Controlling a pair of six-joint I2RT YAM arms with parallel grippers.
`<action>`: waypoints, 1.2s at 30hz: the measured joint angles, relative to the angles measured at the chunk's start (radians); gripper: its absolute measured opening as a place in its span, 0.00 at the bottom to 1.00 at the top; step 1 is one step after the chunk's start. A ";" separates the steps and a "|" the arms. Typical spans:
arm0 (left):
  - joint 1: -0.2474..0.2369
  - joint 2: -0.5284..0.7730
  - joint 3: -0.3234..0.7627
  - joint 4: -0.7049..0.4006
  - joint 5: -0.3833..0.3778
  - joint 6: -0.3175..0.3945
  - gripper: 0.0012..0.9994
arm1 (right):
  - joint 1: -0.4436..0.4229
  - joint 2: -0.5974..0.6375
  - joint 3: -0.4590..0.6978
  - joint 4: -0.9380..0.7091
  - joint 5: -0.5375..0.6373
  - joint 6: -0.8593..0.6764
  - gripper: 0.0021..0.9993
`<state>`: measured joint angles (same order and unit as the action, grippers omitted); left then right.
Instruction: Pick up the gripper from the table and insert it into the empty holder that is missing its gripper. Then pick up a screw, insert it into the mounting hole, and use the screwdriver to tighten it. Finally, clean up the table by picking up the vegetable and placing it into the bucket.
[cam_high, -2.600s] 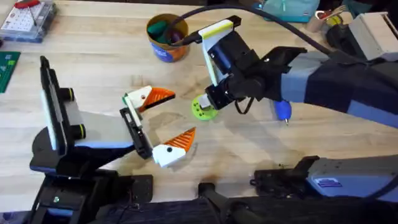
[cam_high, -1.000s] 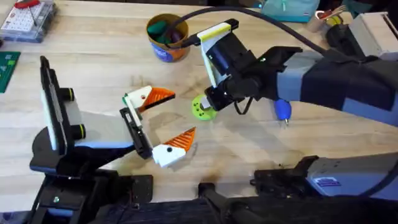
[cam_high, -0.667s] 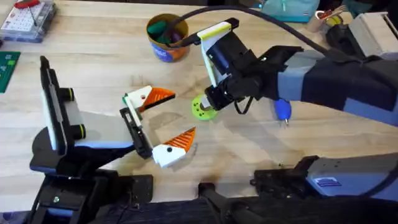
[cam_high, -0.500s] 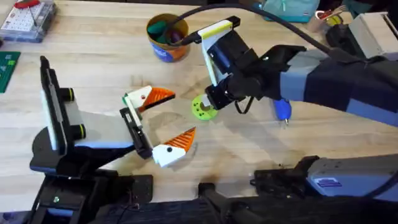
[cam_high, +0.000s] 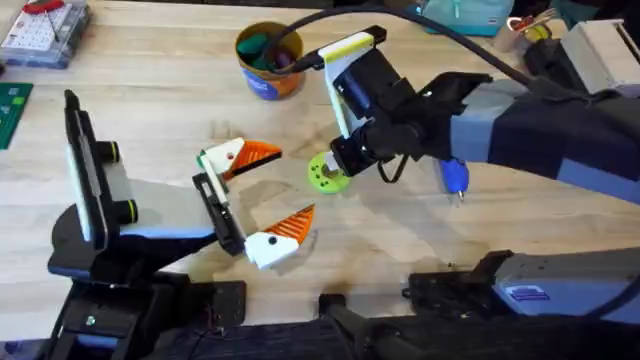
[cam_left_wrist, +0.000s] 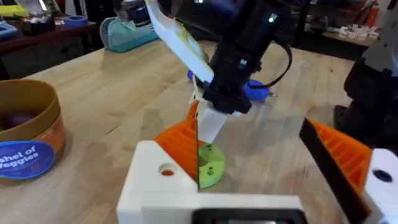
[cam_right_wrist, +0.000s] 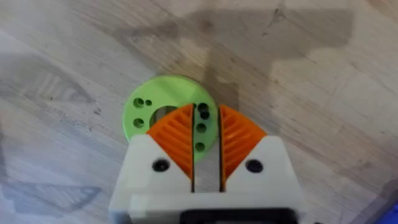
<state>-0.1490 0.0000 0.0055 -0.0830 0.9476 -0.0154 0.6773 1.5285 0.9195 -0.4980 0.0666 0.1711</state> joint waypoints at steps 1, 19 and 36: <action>0.000 0.000 0.000 0.000 0.000 0.000 0.99 | 0.000 0.000 0.000 0.000 0.000 0.000 0.19; 0.000 0.000 0.000 0.000 0.000 0.000 0.99 | 0.000 0.000 0.000 0.004 0.000 0.000 0.08; 0.000 0.000 0.000 0.000 0.000 0.000 0.99 | 0.000 0.003 0.002 0.004 0.000 0.000 0.00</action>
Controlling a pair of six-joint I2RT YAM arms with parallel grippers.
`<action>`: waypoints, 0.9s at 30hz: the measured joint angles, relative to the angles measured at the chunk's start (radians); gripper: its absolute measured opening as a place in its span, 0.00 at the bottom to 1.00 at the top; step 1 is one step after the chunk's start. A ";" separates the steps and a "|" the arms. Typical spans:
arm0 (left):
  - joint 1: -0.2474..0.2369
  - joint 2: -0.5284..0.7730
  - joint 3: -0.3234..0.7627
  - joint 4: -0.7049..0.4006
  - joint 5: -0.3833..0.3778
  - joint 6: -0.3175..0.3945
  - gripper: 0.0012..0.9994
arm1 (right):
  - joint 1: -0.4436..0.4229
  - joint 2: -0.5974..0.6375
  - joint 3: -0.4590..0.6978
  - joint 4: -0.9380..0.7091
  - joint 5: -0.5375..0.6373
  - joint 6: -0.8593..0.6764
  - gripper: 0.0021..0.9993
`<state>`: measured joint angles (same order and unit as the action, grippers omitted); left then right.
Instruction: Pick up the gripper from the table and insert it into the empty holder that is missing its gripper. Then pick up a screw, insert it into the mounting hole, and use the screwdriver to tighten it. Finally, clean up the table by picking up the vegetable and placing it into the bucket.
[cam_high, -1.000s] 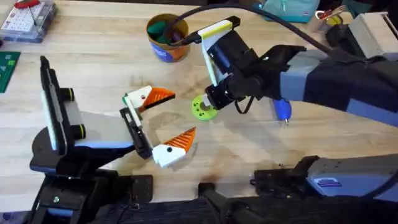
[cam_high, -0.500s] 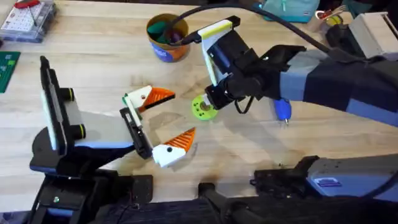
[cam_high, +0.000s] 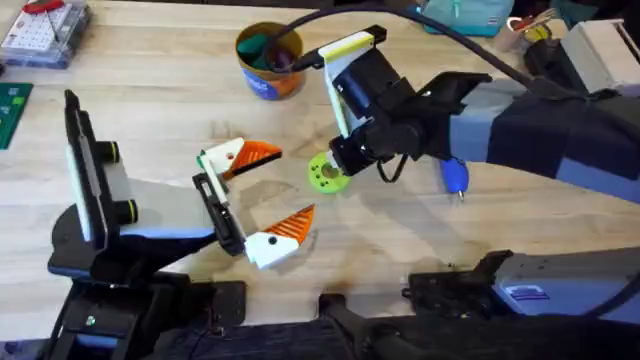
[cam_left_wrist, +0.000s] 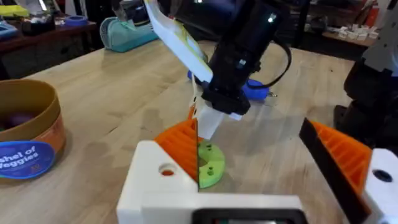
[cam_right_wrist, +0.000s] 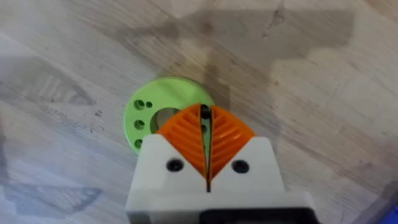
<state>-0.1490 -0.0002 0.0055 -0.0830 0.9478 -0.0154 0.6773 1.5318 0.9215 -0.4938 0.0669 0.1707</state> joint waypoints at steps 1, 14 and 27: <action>0.000 0.000 0.000 0.000 0.000 0.000 0.99 | 0.000 0.000 0.000 0.000 0.000 0.000 0.00; 0.000 0.000 0.000 0.000 0.000 0.000 0.99 | 0.000 -0.012 0.000 -0.014 0.000 0.000 0.00; 0.000 0.000 0.000 0.000 0.000 0.000 0.99 | 0.000 -0.131 0.106 -0.179 0.000 0.000 0.00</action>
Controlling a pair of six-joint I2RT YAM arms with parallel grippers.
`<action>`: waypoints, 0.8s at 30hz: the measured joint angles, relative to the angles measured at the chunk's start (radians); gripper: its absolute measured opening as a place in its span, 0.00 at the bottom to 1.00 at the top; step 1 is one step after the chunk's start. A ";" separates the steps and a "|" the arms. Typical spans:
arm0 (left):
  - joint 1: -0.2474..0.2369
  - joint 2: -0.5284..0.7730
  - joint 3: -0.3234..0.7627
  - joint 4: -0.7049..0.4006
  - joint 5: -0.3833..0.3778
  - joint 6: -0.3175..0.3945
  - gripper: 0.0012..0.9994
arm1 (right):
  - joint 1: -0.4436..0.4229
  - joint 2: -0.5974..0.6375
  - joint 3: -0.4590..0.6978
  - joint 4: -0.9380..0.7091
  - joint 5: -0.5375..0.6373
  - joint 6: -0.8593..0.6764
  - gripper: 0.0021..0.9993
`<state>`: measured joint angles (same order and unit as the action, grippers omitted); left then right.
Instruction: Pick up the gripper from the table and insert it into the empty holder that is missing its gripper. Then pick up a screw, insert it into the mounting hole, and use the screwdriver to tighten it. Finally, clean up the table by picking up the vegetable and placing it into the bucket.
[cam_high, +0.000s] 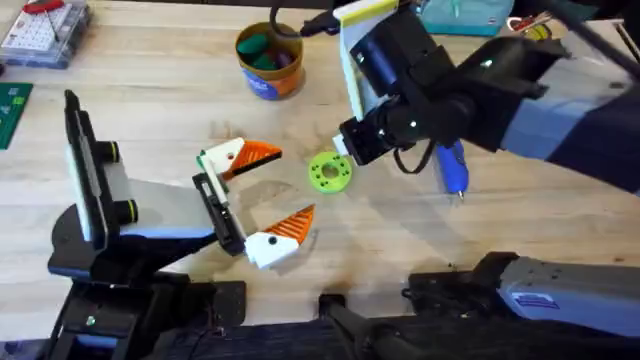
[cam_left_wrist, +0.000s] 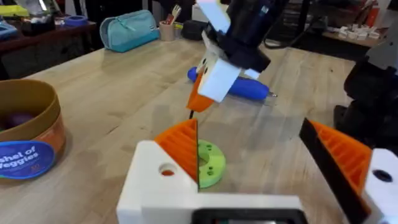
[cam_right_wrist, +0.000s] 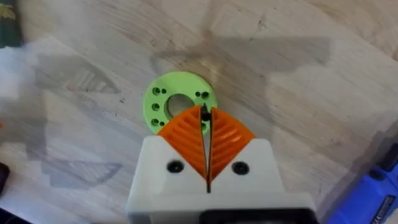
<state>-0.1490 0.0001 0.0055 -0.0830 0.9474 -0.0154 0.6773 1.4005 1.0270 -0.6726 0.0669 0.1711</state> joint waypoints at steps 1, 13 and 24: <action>0.000 0.000 0.000 0.000 0.000 0.000 0.99 | 0.000 -0.005 0.018 -0.029 0.000 0.000 0.00; 0.000 0.000 0.000 0.000 0.000 0.000 0.99 | 0.000 -0.016 0.322 -0.355 0.000 -0.031 0.00; 0.000 0.000 0.000 0.000 0.000 0.000 0.99 | 0.006 0.013 0.632 -0.561 0.001 -0.111 0.00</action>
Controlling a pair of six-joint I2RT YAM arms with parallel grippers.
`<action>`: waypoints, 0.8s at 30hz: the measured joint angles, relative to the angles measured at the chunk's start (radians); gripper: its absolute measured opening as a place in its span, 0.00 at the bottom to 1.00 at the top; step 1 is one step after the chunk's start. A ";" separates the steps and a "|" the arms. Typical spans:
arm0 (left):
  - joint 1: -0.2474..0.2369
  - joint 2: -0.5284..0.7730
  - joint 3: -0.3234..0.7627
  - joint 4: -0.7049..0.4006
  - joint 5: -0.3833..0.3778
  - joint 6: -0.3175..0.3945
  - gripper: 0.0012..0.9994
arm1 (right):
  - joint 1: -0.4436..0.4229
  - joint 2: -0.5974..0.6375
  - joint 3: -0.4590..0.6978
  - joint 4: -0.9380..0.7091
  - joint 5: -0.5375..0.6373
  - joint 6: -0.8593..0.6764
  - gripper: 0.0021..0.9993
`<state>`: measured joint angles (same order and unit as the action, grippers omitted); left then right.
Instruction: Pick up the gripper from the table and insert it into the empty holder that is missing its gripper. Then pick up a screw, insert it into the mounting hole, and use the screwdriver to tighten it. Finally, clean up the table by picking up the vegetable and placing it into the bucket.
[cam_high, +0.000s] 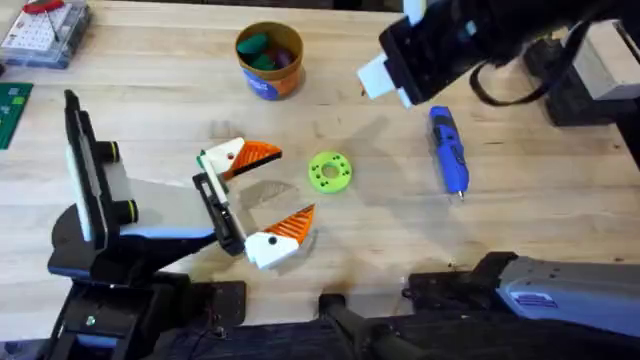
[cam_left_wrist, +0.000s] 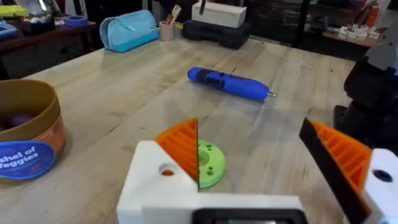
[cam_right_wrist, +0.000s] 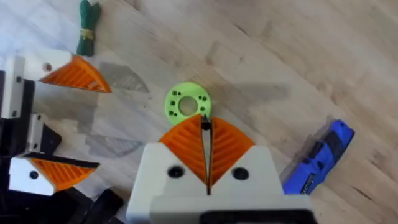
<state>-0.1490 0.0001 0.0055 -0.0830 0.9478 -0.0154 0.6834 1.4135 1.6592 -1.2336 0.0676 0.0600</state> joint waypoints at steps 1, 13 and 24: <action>0.000 0.000 0.000 0.000 0.000 0.000 0.99 | 0.004 0.010 0.027 -0.010 0.000 -0.008 0.00; 0.000 0.000 0.000 0.000 0.000 0.000 0.99 | 0.170 0.230 0.347 -0.081 0.007 -0.141 0.00; 0.000 0.000 0.000 0.000 0.000 0.000 0.99 | 0.326 0.260 0.357 -0.045 0.007 -0.251 0.00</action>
